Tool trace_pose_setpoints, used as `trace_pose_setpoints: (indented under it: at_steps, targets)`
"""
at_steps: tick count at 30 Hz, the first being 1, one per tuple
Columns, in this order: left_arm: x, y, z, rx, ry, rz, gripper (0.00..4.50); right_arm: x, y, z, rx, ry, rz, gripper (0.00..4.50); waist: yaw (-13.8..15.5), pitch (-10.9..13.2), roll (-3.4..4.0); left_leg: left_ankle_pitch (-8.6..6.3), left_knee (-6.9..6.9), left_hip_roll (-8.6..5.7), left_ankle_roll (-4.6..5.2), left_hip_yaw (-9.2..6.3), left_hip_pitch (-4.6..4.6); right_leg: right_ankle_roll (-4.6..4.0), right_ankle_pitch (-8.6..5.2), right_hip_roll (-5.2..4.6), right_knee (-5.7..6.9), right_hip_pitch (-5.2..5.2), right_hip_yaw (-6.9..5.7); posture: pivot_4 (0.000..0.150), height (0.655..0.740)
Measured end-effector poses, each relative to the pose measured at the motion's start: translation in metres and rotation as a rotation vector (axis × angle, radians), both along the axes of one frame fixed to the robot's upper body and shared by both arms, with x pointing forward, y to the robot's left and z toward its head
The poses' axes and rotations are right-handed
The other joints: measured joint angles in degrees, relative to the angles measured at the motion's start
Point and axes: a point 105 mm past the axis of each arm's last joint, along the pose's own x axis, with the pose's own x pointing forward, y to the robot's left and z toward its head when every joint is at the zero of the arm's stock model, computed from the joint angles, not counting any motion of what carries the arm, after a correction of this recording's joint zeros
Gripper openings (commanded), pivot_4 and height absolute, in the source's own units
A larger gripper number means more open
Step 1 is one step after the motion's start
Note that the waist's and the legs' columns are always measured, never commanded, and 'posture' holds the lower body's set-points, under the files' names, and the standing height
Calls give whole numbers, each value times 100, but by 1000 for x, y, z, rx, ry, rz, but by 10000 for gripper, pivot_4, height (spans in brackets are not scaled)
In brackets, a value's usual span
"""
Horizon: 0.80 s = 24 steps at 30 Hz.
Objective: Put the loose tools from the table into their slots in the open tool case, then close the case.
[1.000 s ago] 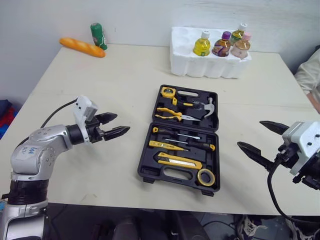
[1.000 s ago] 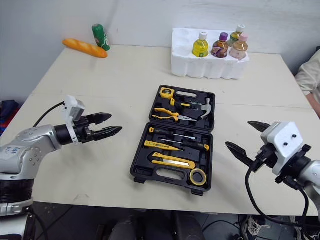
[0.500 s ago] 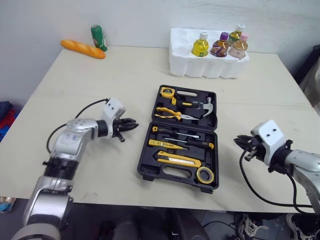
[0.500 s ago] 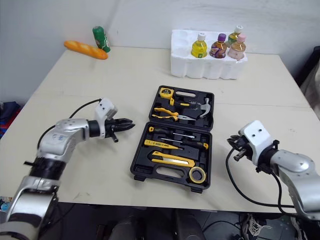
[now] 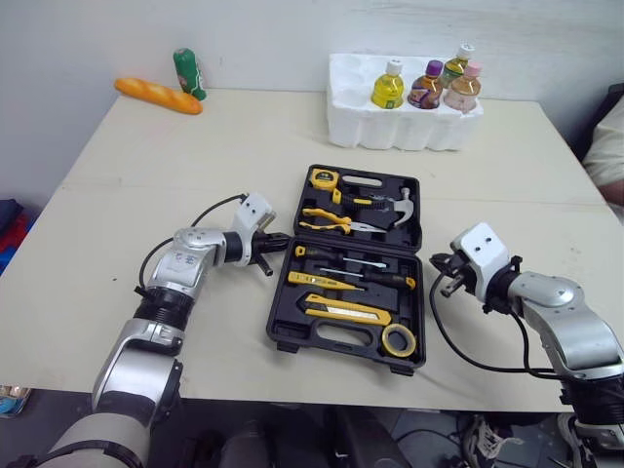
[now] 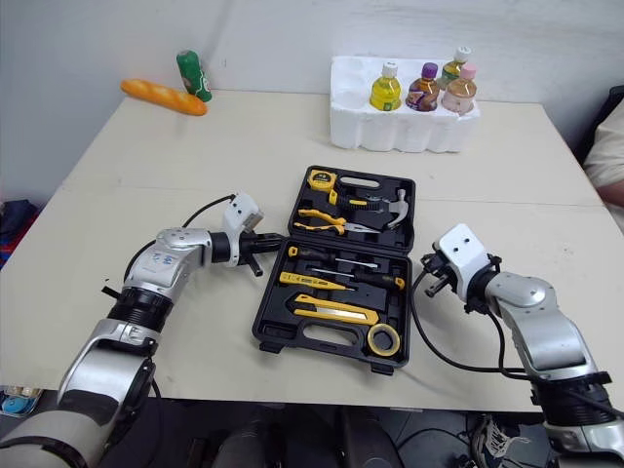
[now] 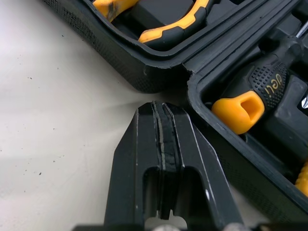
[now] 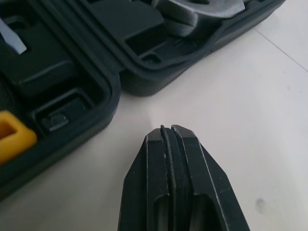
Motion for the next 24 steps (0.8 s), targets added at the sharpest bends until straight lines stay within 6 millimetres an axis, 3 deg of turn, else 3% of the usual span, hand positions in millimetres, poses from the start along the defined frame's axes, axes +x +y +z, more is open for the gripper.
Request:
trace_pose_setpoints:
  at_steps: [5, 12, 24]
  targets:
    - [-7, -4, -1, -7, 9, -36, 377, 0, 10, -2, 13, 0, 43, 0, 5, 0, 0, -1, -7, 0, -1, 3, -3, 1, -1, 0, -7, -1, 1, 1500, 7339]
    - [-31, -7, -10, -1, 50, -107, 377, -4, 8, -3, 13, 10, 55, 0, -1, 0, 0, -2, -7, 4, -4, 5, 0, 0, -2, 3, -3, -2, 3, 1500, 7339]
    - [-63, 1, -16, 52, 106, -155, 377, -38, 16, -12, 33, 66, 128, 0, -9, -1, 1, -3, -8, 4, -4, 3, 6, 0, -2, 3, -2, 1, 7, 1500, 7339]
